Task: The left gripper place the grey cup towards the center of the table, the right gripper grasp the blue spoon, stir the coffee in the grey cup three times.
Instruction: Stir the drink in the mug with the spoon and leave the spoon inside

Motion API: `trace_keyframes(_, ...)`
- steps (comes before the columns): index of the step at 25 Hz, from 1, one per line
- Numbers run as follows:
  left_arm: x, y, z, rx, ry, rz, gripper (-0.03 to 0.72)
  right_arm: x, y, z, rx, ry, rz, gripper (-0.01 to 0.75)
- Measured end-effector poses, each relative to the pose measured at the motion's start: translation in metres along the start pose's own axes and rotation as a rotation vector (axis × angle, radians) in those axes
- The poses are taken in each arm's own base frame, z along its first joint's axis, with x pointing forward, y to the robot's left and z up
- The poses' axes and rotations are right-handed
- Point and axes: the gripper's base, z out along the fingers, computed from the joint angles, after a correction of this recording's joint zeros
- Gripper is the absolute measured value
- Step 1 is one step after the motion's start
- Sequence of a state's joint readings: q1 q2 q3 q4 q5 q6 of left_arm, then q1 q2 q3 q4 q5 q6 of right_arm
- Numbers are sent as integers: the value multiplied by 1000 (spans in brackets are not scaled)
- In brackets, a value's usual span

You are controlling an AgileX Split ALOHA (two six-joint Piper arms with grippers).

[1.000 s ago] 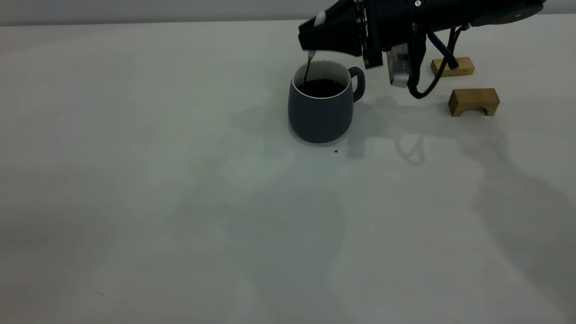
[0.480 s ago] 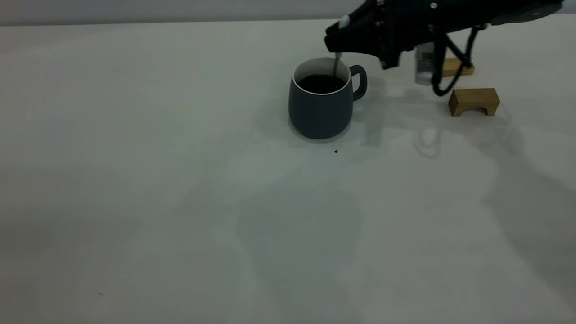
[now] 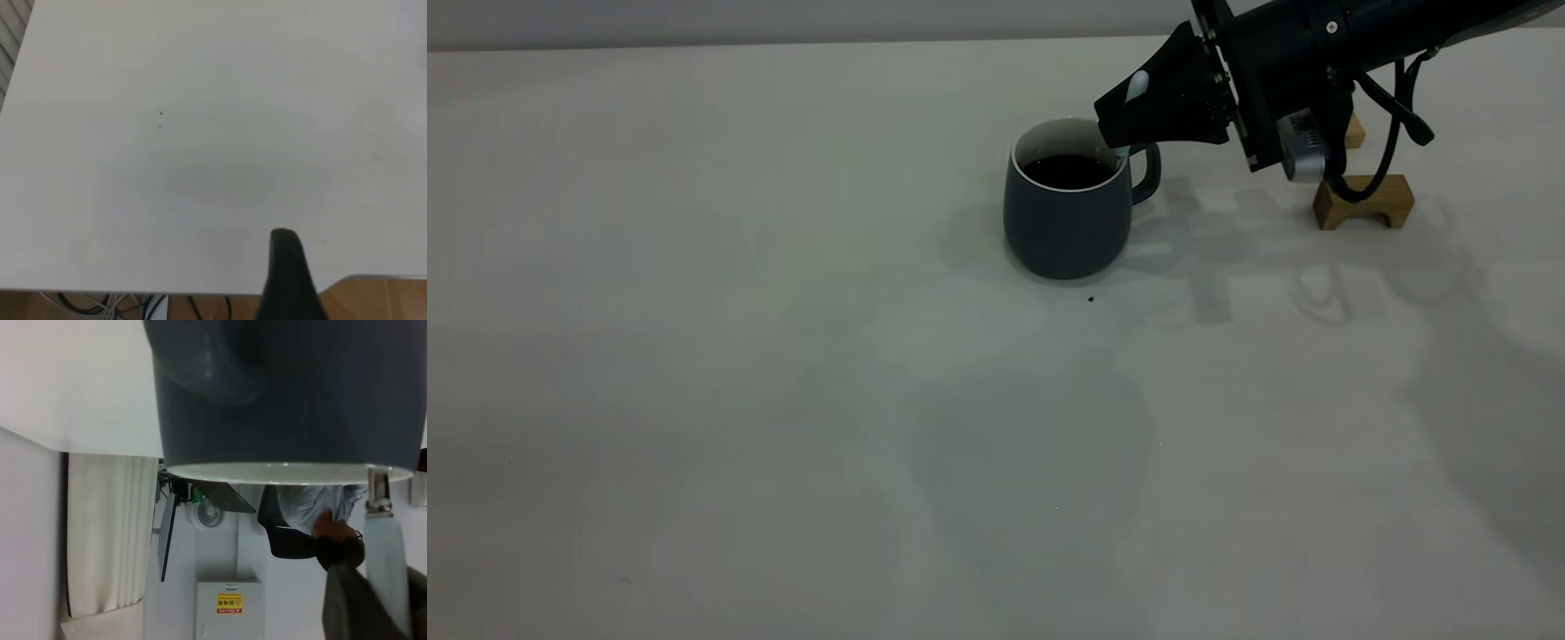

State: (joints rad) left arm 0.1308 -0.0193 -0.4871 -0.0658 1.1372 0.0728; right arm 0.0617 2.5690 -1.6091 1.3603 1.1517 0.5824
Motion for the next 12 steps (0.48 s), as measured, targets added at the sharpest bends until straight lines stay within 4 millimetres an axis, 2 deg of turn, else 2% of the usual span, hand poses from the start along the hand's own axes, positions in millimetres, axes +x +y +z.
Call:
trace_keyframes(4, 0, 0, 0, 0, 0, 0, 585, 0, -1, 0, 7, 1, -2, 117)
trace_keyframes(7, 0, 0, 0, 0, 0, 0, 585, 0, -2, 0, 21, -5, -9, 156)
trace_keyframes(12, 0, 0, 0, 0, 0, 0, 585, -2, -6, -2, 79, -46, -48, 398)
